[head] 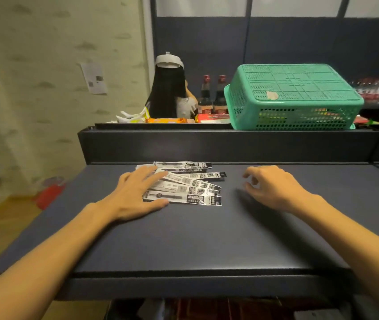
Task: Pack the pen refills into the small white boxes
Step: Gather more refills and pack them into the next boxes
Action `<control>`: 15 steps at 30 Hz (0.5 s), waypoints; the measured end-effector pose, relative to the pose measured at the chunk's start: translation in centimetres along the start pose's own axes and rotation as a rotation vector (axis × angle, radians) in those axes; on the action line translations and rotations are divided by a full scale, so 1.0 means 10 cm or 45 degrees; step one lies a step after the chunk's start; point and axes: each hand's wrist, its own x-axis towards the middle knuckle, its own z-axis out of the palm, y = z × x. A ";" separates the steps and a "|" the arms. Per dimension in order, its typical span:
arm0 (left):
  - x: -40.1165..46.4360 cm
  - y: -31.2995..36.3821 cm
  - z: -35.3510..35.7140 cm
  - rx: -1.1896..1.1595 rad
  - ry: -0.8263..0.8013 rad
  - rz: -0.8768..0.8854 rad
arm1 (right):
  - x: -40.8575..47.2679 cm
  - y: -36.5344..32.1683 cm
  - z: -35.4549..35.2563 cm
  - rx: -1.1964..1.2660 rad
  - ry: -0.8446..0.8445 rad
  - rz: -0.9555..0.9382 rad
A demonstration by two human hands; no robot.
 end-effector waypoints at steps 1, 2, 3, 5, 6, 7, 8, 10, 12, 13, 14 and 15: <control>0.05 0.00 0.00 -0.032 -0.007 0.038 | -0.04 -0.01 -0.01 -0.012 -0.004 0.019; 0.09 0.01 0.01 -0.063 -0.013 0.080 | -0.07 -0.02 -0.02 -0.025 0.000 0.032; 0.14 0.03 0.01 -0.087 -0.016 0.122 | -0.10 -0.02 -0.04 -0.040 0.015 0.044; 0.23 0.09 0.01 -0.112 -0.026 0.189 | -0.15 -0.01 -0.07 -0.060 0.064 0.067; 0.27 0.13 0.02 -0.112 -0.028 0.219 | -0.16 0.00 -0.09 -0.067 0.082 0.079; 0.32 0.17 0.03 -0.101 -0.022 0.253 | -0.17 0.01 -0.10 -0.073 0.093 0.087; 0.37 0.21 0.04 -0.085 -0.016 0.287 | -0.17 0.02 -0.10 -0.078 0.098 0.094; 0.45 0.29 0.06 -0.071 -0.030 0.326 | -0.18 0.03 -0.10 -0.075 0.103 0.107; 0.50 0.31 0.07 -0.094 -0.055 0.324 | -0.18 0.05 -0.08 -0.066 0.114 0.111; 0.51 0.31 0.08 -0.101 -0.058 0.313 | -0.17 0.07 -0.07 -0.071 0.118 0.108; 0.51 0.30 0.09 -0.094 -0.053 0.298 | -0.16 0.09 -0.07 -0.072 0.117 0.104; 0.50 0.29 0.10 -0.079 -0.039 0.278 | -0.15 0.11 -0.08 -0.070 0.114 0.098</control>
